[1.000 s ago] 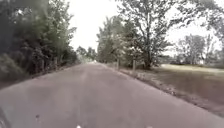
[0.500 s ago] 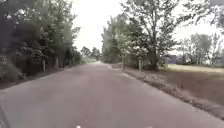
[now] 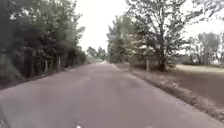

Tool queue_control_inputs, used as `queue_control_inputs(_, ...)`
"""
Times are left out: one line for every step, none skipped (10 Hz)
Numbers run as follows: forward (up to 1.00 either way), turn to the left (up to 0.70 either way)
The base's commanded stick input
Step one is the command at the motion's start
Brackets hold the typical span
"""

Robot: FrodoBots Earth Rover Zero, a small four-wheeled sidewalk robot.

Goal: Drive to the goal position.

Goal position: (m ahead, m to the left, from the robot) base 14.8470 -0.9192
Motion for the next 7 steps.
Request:
queue_control_inputs(1.0,-0.14)
queue_control_inputs(1.0,-0.14)
queue_control_inputs(1.0,-0.14)
queue_control_inputs(1.0,-0.14)
queue_control_inputs(1.0,-0.14)
queue_control_inputs(1.0,-0.07)
queue_control_inputs(1.0,-0.06)
